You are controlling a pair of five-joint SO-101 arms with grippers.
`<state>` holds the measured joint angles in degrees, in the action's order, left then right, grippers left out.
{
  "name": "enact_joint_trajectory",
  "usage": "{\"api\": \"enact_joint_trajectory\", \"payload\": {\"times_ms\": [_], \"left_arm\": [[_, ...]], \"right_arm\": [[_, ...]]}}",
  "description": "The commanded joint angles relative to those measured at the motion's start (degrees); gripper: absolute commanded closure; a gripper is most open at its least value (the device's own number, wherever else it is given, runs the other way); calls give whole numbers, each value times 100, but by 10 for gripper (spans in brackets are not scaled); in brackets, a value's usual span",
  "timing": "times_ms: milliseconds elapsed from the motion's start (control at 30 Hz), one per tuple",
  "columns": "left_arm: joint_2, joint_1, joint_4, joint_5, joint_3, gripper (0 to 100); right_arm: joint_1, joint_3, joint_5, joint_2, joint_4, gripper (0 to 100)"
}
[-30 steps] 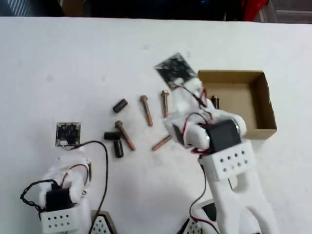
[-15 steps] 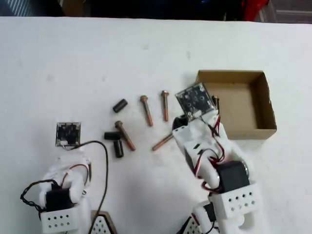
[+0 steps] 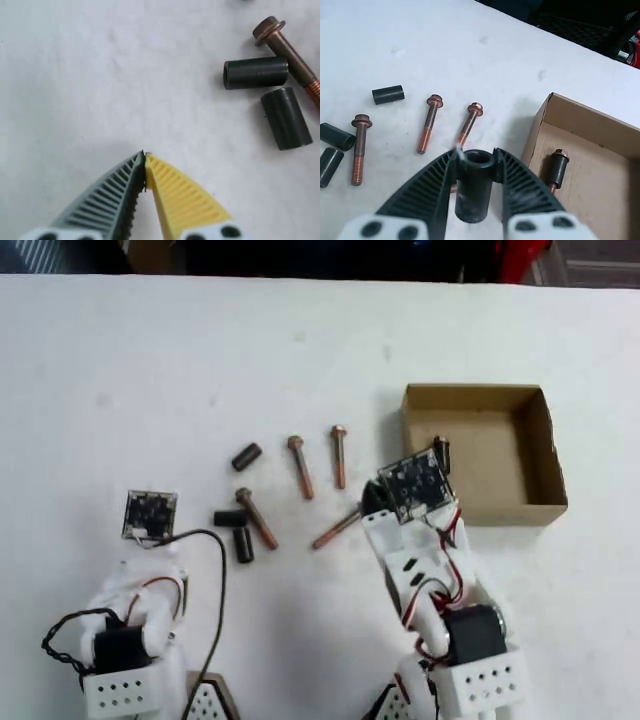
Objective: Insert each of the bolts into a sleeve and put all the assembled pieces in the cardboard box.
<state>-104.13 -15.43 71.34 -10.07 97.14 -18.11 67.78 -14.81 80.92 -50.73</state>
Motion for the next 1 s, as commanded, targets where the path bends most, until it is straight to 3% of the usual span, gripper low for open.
{"api": "enact_joint_trajectory", "payload": {"times_ms": [0,367,733,967], "left_arm": [[-48,-22,-79,-70,-18,978],[-48,-48,255,-44,-343,978],[-40,-22,598,-62,-1618,980],[-40,-13,580,-325,-1785,980]], "right_arm": [[22,246,-9,699,154,972],[40,1451,-9,2202,154,972],[48,1820,0,2211,180,972],[31,2470,554,2211,1543,972]]}}
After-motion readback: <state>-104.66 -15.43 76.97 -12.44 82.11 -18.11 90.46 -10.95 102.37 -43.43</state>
